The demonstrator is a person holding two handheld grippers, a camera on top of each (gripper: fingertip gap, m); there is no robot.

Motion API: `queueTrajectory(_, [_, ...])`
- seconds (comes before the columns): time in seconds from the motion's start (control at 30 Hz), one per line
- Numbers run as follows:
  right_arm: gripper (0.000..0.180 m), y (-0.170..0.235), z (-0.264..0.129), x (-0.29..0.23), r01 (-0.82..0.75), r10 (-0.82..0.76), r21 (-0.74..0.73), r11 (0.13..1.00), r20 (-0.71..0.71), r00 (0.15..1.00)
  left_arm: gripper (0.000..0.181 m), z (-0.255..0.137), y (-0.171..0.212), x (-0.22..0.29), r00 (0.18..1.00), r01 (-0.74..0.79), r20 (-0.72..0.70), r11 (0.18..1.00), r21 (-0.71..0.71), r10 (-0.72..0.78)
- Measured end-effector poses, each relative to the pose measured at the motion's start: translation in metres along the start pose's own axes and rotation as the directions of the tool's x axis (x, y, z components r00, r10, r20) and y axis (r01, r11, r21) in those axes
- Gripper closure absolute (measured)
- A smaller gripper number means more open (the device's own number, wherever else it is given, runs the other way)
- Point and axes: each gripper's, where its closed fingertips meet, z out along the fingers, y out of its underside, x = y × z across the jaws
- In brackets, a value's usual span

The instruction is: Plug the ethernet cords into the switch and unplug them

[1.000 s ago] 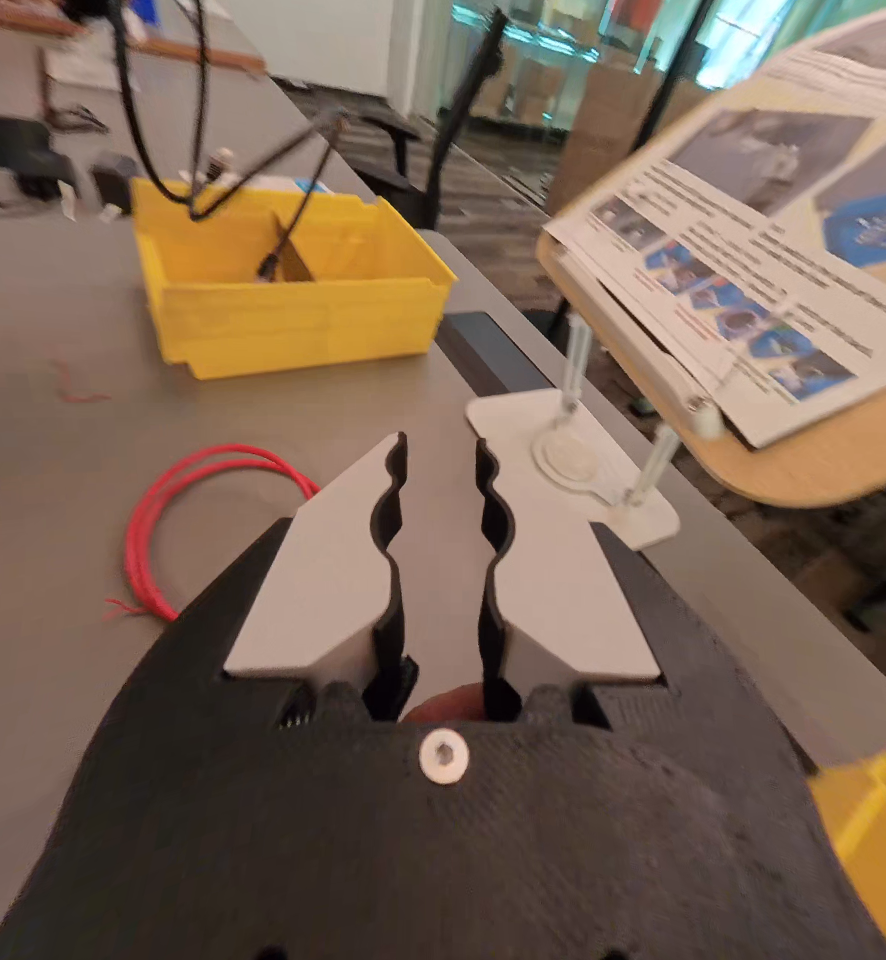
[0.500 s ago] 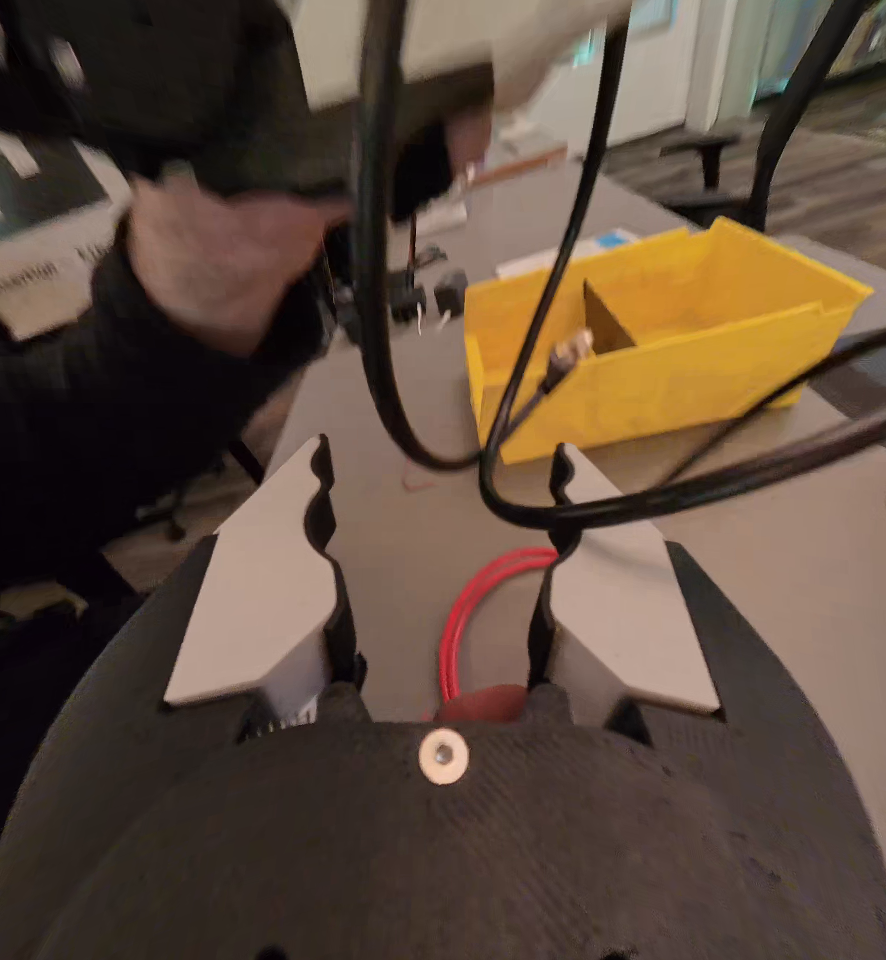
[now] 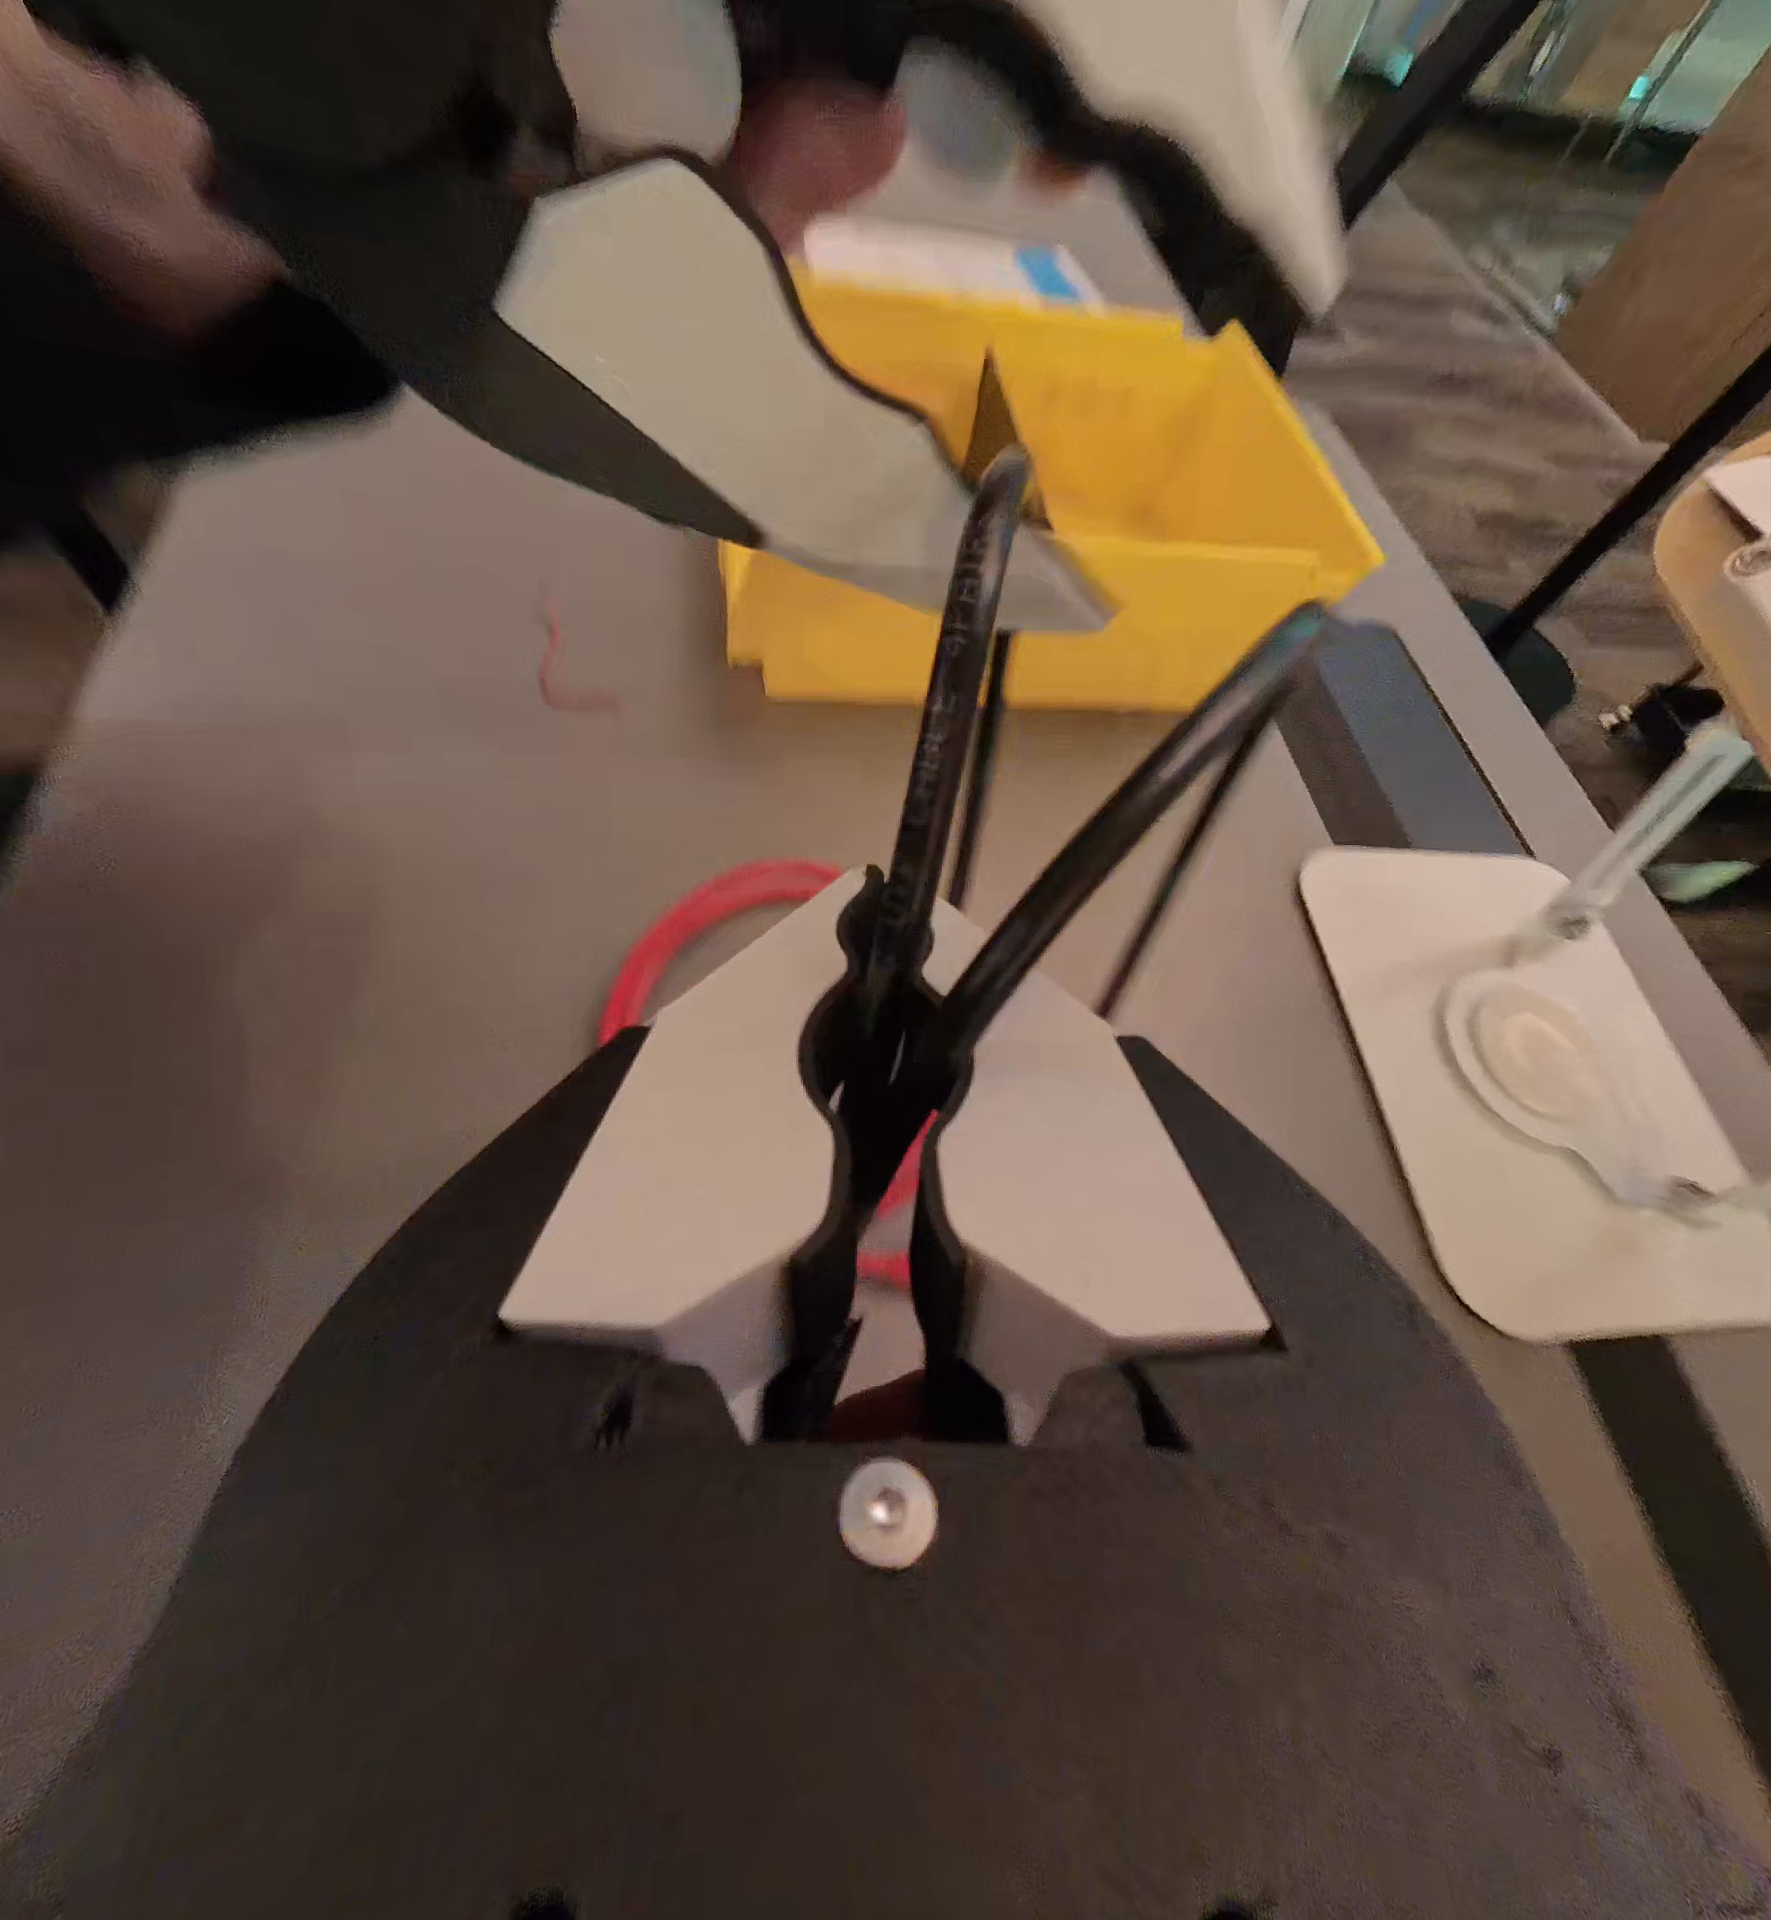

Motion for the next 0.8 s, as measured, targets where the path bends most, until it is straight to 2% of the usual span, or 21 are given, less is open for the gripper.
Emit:
queueTrajectory(0.03, [0.180,0.010,-0.003,0.000,0.051,-0.051,-0.071,0.996,-0.006,0.999,0.115,-0.002,-0.003,0.010,0.999,-0.032,-0.039,0.999,0.035,0.033])
queueTrajectory(0.07, [0.180,0.019,-0.006,-0.002,0.103,-0.104,-0.138,0.985,-0.003,0.995,0.101,-0.002,-0.005,0.022,0.994,-0.048,-0.095,0.998,0.048,0.053])
queueTrajectory(0.1, [0.180,0.028,-0.009,-0.002,0.148,-0.151,-0.195,0.969,-0.001,0.988,0.094,-0.003,-0.007,0.033,0.987,-0.061,-0.147,0.997,0.054,0.069])
queueTrajectory(0.17, [0.180,0.035,-0.014,-0.008,0.222,-0.221,-0.251,0.942,0.031,0.975,0.093,-0.005,-0.017,0.055,0.962,-0.081,-0.254,0.992,0.093,0.102])
queueTrajectory(0.2, [0.180,0.035,-0.015,-0.013,0.265,-0.260,-0.252,0.931,0.053,0.964,0.098,-0.006,-0.022,0.067,0.943,-0.094,-0.308,0.989,0.117,0.126])
queueTrajectory(0.3, [0.180,0.034,-0.019,-0.013,0.314,-0.315,-0.275,0.909,0.044,0.948,0.128,-0.008,-0.022,0.089,0.895,-0.117,-0.420,0.988,0.101,0.149])
queueTrajectory(0.37, [0.180,0.028,-0.021,-0.015,0.339,-0.340,-0.247,0.908,0.043,0.940,0.171,-0.008,-0.022,0.098,0.872,-0.109,-0.467,0.988,0.111,0.149])
queueTrajectory(0.43, [0.179,0.020,-0.024,-0.006,0.340,-0.351,-0.216,0.916,-0.017,0.936,0.173,-0.003,-0.024,0.093,0.893,-0.011,-0.447,0.996,0.090,0.050])
queueTrajectory(0.53, [0.147,0.006,-0.032,0.018,0.319,-0.346,-0.170,0.932,-0.166,0.923,0.175,-0.004,-0.025,0.082,0.904,0.130,-0.419,0.987,0.091,-0.081])
queueTrajectory(0.67, [0.127,-0.009,-0.048,0.038,0.252,-0.262,-0.071,0.965,-0.268,0.927,0.176,-0.011,-0.029,0.062,0.856,0.384,-0.420,0.915,0.126,-0.302])
queueTrajectory(0.8, [0.128,-0.010,-0.061,0.049,0.125,-0.114,0.021,0.992,-0.267,0.957,0.175,-0.018,-0.031,0.051,0.797,0.532,-0.430,0.831,0.164,-0.425])
